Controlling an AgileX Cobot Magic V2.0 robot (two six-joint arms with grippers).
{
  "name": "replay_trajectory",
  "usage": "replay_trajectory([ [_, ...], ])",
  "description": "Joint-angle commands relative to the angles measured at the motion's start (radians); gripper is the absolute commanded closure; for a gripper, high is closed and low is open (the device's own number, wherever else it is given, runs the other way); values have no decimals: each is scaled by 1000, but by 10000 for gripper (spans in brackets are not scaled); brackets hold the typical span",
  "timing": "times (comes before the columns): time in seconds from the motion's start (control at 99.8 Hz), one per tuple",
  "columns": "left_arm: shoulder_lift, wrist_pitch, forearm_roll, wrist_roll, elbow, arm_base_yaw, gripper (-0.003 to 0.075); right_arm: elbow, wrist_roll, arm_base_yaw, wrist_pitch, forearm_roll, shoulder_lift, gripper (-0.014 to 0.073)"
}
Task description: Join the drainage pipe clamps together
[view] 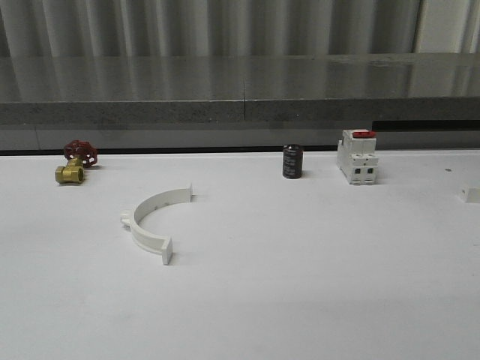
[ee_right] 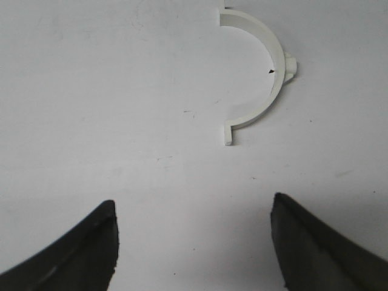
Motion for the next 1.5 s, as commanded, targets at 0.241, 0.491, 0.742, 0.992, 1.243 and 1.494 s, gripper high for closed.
replay_trajectory([
  [0.241, 5, -67, 9, 1, -28, -3, 741, -316, -88, -100, 28, 4, 302, 54],
  [0.491, 5, -67, 9, 1, -28, -3, 741, -398, -161, -205, 0, 5, 560, 54],
  [0.742, 5, -67, 9, 1, -28, -3, 741, -398, -207, -226, -86, 4, 732, 54],
  [0.992, 5, -67, 9, 1, -28, -3, 741, -399, -235, -226, -160, 4, 817, 54],
  [1.243, 5, -67, 9, 1, -28, -3, 741, -399, -242, -226, -203, 4, 844, 60],
  [1.494, 5, -67, 9, 1, -28, -3, 741, -399, -242, -226, -207, 5, 845, 285],
])
